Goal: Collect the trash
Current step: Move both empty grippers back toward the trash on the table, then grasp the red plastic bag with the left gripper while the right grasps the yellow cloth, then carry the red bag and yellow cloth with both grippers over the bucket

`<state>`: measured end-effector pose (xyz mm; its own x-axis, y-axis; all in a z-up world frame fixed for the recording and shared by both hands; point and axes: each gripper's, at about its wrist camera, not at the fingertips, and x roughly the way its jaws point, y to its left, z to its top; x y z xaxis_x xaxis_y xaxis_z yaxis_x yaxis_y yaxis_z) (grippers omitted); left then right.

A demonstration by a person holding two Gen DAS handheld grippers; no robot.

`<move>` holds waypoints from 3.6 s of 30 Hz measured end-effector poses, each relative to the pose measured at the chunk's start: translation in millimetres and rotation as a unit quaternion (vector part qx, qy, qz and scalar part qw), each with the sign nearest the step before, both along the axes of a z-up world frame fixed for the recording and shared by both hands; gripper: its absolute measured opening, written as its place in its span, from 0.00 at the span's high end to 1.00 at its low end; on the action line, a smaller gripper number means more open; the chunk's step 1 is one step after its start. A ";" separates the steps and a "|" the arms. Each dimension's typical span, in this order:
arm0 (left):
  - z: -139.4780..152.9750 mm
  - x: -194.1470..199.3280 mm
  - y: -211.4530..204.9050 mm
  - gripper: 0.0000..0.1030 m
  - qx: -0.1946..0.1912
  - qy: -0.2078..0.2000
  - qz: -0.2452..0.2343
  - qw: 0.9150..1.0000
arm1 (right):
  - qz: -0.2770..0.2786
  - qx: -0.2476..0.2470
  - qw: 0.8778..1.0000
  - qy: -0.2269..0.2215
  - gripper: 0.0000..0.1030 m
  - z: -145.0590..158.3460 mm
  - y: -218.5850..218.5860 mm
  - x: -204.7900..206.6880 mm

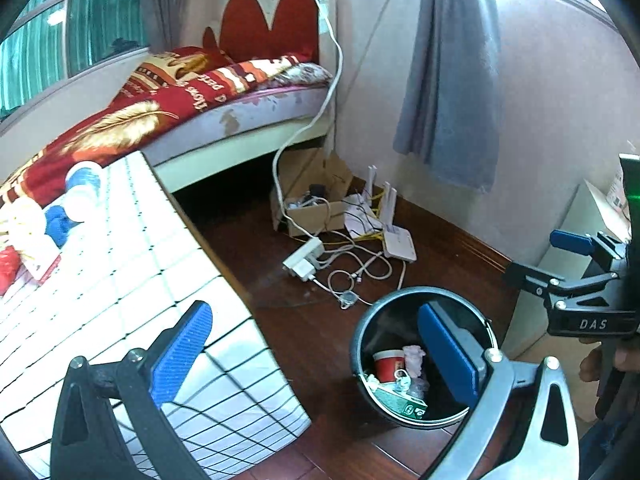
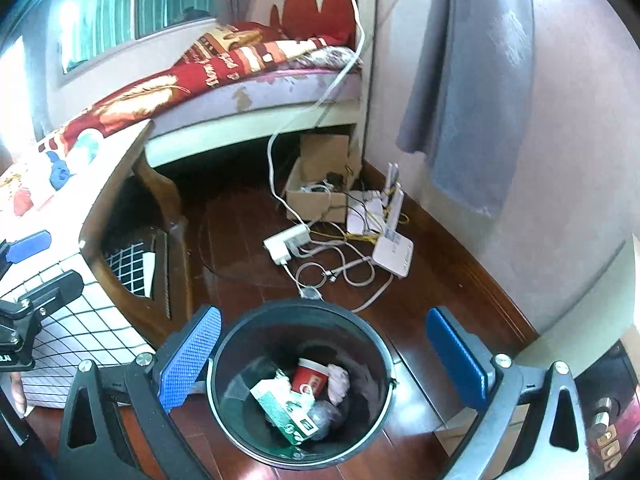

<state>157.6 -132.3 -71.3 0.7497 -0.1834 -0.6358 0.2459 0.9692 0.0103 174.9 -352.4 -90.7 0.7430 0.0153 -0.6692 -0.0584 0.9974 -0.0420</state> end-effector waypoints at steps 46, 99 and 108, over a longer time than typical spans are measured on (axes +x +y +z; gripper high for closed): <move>13.7 4.0 375.7 0.16 -0.003 -0.002 0.299 0.954 | 0.356 -0.006 0.934 -0.040 0.19 56.4 444.0 109.1; 38.5 -43.9 312.4 0.77 -0.071 -0.023 0.171 0.982 | 0.309 0.045 0.947 -0.079 0.71 92.5 323.7 29.1; 34.9 -59.5 273.0 0.77 -0.069 -0.021 0.147 0.987 | 0.268 0.057 0.957 -0.096 0.71 96.5 255.9 -2.0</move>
